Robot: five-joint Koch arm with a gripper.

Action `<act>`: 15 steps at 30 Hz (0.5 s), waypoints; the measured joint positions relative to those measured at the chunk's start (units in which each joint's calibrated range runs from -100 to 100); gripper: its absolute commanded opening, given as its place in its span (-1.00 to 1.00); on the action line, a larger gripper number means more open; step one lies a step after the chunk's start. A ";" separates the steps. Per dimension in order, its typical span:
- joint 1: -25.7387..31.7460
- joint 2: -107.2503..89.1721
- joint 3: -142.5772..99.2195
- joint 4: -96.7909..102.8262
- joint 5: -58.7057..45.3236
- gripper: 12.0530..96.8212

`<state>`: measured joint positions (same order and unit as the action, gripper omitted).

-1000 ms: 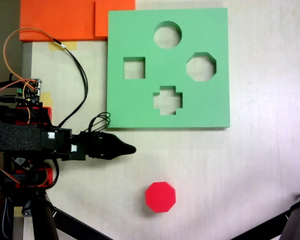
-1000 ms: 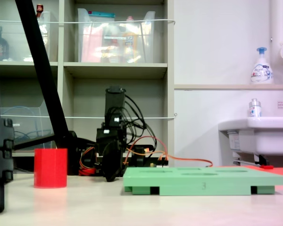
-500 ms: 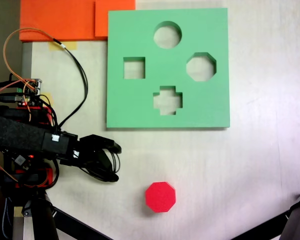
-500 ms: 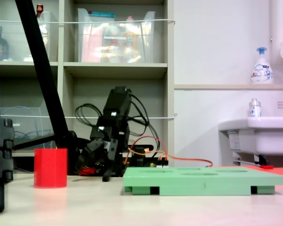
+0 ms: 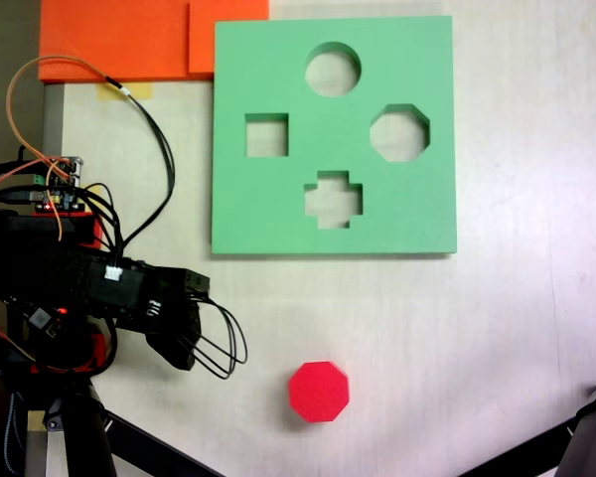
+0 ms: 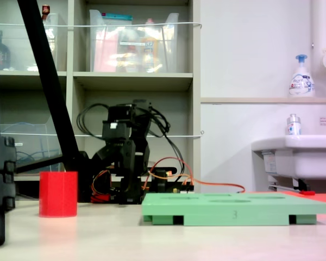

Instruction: Put the octagonal pillar block into the corresponding hole

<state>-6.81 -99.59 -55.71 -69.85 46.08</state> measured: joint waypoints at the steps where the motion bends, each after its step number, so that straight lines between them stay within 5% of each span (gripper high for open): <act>1: 0.05 0.14 2.06 -0.78 0.34 0.49; 3: 0.24 0.00 6.08 -2.55 0.93 0.51; 8: 1.61 2.60 12.74 -6.27 1.12 0.97; 15: 4.00 16.42 31.55 -12.43 1.12 0.97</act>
<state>-2.81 -83.17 -24.15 -82.28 47.20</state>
